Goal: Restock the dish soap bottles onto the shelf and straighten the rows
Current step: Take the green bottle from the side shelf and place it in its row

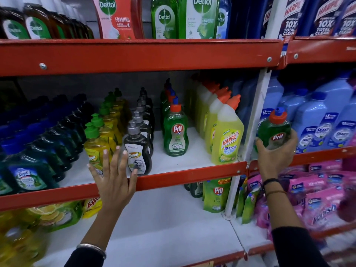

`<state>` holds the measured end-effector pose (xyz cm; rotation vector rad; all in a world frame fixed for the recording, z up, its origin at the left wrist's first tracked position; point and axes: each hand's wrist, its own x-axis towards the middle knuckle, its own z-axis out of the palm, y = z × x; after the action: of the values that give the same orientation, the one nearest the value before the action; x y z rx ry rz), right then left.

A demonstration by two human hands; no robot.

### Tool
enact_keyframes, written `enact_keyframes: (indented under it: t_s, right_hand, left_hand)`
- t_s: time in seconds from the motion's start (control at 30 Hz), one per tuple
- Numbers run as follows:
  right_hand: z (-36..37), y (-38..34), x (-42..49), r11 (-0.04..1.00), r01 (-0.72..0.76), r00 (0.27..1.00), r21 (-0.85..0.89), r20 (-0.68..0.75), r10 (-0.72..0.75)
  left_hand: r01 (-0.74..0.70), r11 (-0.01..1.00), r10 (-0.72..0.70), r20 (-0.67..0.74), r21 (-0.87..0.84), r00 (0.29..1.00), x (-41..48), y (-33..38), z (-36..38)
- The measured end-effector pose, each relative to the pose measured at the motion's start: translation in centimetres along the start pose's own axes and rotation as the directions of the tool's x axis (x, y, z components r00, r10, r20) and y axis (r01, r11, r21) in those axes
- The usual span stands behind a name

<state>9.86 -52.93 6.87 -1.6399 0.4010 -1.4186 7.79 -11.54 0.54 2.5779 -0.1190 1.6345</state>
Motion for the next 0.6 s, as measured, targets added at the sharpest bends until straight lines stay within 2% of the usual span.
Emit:
enact_keyframes:
  t_s: [0.13,0.27,0.4,0.6]
  right_hand:
    - [-0.4,-2.4,-1.1,0.994,0.086,0.992,-0.062,-0.091,-0.091]
    - [-0.7,-5.8,-3.1,0.983,0.15,0.981,-0.106,-0.104,-0.161]
    - [-0.4,-9.7,-6.3,0.979,0.186,0.983,-0.08,0.017,-0.185]
    - [2.2,-13.8,-11.0,0.992,0.125,0.969,-0.03,0.219,-0.116]
  left_hand:
    - [0.002,1.0,-0.002,-0.002,-0.007,1.0,0.0,0.0,0.0]
    - [-0.01,1.0,0.01,-0.011,-0.001,1.0,0.0,-0.1,-0.1]
    - [-0.027,1.0,0.027,-0.029,0.007,0.999,0.1,-0.2,-0.1]
    - [-0.048,0.998,0.049,-0.047,0.036,0.998,-0.1,-0.5,0.5]
